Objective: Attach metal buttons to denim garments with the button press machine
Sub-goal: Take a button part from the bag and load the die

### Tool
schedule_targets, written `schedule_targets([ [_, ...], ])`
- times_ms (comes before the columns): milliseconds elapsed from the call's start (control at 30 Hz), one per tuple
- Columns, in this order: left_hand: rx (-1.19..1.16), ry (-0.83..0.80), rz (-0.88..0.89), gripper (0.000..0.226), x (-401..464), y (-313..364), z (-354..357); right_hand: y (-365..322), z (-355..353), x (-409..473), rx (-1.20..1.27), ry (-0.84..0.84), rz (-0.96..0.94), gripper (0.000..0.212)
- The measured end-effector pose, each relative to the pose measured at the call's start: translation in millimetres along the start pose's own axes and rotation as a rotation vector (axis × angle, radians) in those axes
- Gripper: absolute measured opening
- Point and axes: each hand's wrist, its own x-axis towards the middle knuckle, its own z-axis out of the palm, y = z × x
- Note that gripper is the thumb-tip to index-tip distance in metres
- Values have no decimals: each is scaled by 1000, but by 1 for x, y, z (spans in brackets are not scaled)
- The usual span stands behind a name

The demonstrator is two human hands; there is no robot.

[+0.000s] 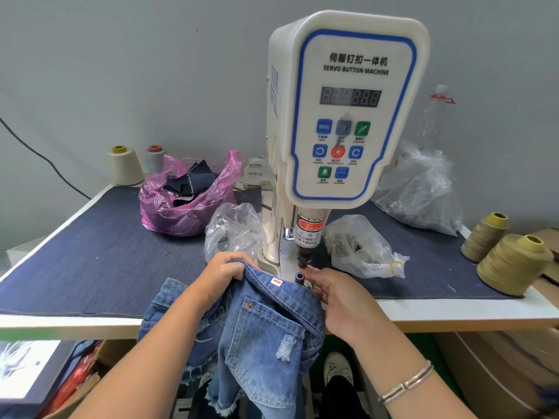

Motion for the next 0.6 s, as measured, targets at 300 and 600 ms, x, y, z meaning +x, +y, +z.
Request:
schedule_targets([
  [300, -4, 10, -3, 31, 1, -1, 1, 8, 1, -6, 98, 9, -33, 12],
  [600, 63, 43, 21, 28, 0, -1, 2, 52, 40, -26, -640, 164, -1038, 29],
])
